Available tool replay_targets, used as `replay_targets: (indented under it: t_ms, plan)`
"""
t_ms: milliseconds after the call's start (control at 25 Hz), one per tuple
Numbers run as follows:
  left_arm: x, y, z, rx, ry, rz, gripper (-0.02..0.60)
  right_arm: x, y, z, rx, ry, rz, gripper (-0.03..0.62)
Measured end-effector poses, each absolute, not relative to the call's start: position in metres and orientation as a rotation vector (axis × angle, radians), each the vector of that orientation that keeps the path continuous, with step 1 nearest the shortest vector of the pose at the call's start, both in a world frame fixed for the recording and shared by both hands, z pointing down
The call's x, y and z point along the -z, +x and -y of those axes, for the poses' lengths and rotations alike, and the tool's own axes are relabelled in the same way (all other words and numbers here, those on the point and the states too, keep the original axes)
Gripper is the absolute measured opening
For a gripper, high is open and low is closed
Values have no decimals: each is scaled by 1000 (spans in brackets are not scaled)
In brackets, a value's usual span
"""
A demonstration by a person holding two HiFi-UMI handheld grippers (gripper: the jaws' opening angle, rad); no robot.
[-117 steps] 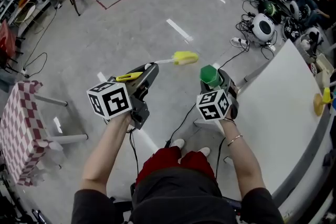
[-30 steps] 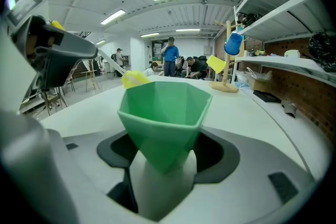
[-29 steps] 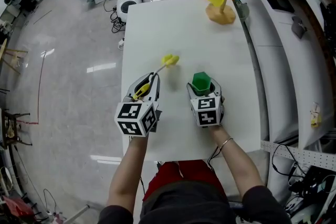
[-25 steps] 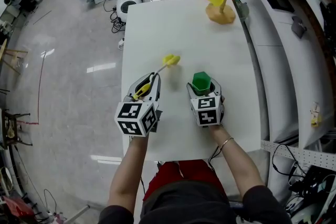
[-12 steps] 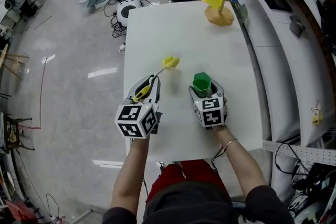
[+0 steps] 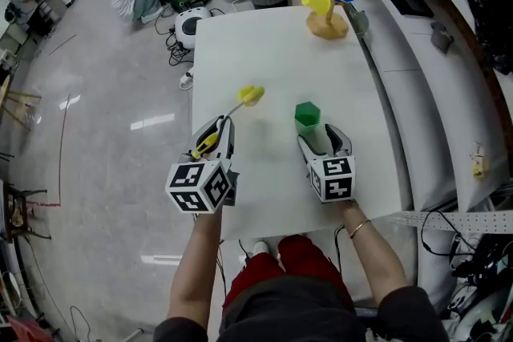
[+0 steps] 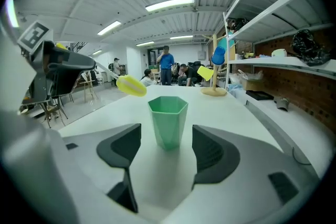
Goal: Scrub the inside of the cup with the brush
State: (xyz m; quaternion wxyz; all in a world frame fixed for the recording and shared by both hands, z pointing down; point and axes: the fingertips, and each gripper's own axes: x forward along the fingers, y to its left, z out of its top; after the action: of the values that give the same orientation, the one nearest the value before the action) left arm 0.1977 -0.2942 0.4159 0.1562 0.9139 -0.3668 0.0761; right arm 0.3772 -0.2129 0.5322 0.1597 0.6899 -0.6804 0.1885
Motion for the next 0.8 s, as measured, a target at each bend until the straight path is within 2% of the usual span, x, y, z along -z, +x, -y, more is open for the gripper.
replay_targets:
  t_ms: [560, 600, 680, 800]
  plan:
    - [-388, 164, 240, -157, 2697, 922, 44, -478, 323, 153, -486, 2042, 1982, 305]
    - [-386, 160, 237, -150, 2700, 917, 44, -474, 320, 150, -468, 2055, 1981, 291]
    - [-383, 153, 230, -136, 2705, 908, 44, -465, 313, 142, -436, 2086, 1975, 213]
    - [-379, 140, 220, -115, 2710, 898, 44, -454, 302, 130, -413, 2112, 1977, 165]
